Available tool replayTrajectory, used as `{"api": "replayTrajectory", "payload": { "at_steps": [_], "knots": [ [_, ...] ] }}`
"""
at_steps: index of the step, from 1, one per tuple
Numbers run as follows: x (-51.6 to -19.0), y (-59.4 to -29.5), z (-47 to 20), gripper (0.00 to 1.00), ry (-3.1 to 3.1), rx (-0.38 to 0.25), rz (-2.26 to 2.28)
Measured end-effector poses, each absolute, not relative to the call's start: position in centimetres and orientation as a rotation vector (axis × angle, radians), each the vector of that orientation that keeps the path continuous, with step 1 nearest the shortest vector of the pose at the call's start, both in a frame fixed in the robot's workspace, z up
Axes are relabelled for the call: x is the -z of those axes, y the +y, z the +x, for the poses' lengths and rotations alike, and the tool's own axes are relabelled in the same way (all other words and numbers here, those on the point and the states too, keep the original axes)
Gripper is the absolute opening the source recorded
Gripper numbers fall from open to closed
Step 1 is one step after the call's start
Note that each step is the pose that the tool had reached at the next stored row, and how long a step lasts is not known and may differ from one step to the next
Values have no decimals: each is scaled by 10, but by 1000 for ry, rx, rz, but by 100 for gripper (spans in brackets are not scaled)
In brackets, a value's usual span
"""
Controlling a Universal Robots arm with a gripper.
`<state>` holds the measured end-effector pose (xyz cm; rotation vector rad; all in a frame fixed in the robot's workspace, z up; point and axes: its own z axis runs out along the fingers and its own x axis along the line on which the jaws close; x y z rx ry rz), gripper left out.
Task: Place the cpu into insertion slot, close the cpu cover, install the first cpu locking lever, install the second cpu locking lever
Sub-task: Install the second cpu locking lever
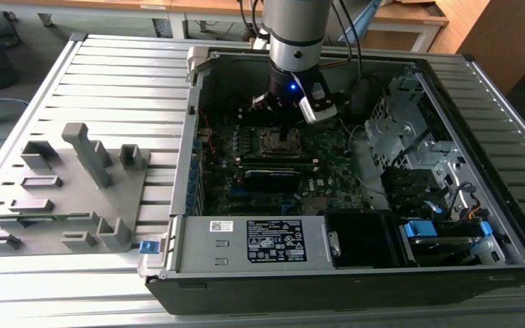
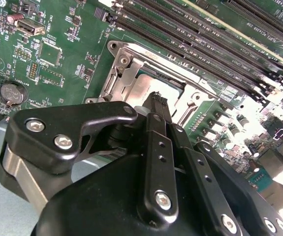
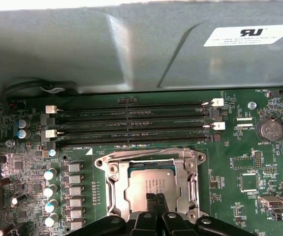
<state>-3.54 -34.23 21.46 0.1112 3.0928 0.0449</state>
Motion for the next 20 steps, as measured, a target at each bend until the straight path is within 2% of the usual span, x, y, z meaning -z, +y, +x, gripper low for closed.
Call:
{"api": "replayTrajectory", "payload": {
  "at_steps": [12, 20],
  "knots": [
    [-241, -342, -35, 10, 3093, -45, 111],
    [-242, -342, -35, 10, 3093, -45, 111]
  ]
}}
